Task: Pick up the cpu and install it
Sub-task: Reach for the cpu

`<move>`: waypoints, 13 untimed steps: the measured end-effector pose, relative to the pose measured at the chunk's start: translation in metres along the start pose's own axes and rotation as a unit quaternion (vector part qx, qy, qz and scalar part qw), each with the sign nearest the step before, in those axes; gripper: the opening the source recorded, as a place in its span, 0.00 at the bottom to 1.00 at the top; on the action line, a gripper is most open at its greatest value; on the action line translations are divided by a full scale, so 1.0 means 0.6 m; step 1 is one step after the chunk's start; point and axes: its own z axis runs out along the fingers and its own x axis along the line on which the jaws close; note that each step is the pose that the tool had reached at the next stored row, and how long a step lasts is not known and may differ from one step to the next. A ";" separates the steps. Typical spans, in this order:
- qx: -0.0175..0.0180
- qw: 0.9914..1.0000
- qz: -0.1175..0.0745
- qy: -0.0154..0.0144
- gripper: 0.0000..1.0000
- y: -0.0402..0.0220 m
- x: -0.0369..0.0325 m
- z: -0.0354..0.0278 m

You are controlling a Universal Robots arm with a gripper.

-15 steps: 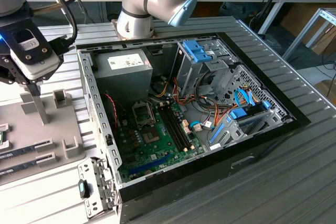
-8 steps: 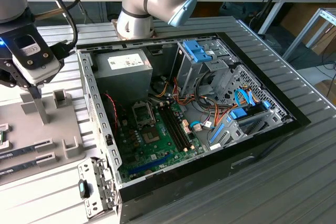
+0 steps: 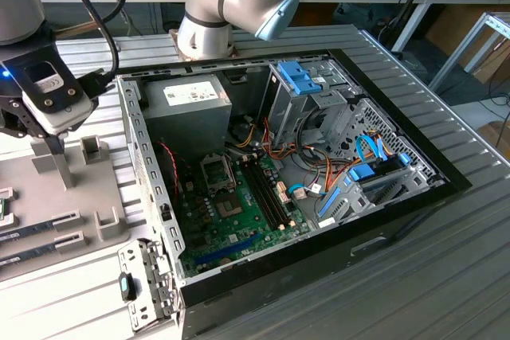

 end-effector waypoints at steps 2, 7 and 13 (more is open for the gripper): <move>0.000 1.000 0.000 0.000 0.11 0.000 0.000 0.002; 0.000 1.000 0.000 0.000 0.11 0.000 0.000 0.008; 0.000 1.000 0.000 0.000 0.11 -0.001 0.001 0.016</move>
